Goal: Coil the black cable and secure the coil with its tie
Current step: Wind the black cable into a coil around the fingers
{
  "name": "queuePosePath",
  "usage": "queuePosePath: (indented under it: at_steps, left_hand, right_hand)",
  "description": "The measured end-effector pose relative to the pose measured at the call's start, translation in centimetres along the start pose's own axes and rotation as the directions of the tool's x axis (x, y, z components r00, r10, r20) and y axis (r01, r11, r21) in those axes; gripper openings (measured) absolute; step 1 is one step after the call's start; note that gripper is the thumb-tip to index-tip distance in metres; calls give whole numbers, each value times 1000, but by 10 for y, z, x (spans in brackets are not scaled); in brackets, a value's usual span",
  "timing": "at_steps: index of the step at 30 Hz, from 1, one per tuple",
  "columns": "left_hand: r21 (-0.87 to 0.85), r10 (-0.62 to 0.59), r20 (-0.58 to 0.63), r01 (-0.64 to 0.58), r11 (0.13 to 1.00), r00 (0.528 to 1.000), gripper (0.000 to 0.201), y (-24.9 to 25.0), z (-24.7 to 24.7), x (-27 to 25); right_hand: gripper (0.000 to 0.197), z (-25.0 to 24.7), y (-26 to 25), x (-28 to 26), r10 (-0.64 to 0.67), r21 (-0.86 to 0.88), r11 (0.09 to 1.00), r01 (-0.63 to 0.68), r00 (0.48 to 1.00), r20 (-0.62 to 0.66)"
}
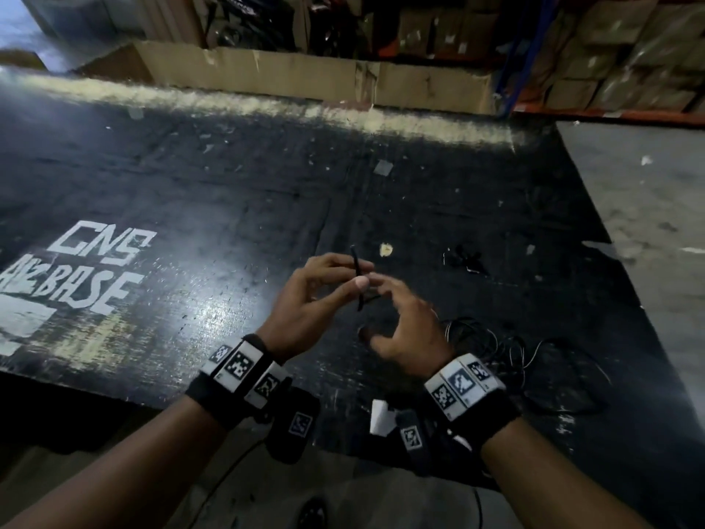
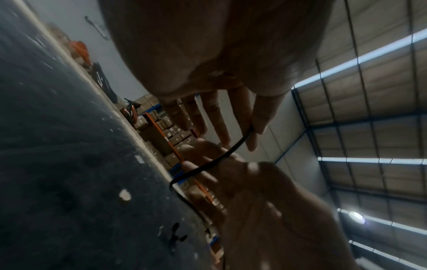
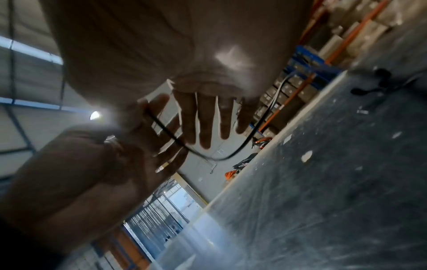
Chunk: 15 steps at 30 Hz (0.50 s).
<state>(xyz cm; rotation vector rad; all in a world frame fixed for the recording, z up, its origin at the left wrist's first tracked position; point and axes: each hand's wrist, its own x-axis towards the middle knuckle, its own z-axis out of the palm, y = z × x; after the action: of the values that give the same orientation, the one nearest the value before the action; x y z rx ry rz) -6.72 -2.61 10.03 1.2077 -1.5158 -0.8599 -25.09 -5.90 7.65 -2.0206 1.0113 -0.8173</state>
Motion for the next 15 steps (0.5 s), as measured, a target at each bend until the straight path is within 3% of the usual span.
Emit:
queuePosePath:
  at_steps: [3,4,6,11,15]
  left_hand:
    - [-124,42,-52,-48,991,998,21,22,5,11]
    - [-163,30,-70,-41,986,997,22,27,6,14]
    - [-246,-18,-65,2,969,998,26,37,9,18]
    - [-330,-76,104,107,938,992,38,50,17,27]
    - [-519,-99,61,117,847,993,42,66,15,35]
  right_hand:
    - [20,2,-9,4,-14,150,989,19,999,-37]
    - [17,1,-10,6,-23,194,980,32,998,-51]
    - [21,-3,-10,10,-14,256,966,26,999,-49]
    - [29,-25,-17,16,-64,305,950,65,998,-12]
    - [23,-31,-12,17,-63,435,898,71,997,-32]
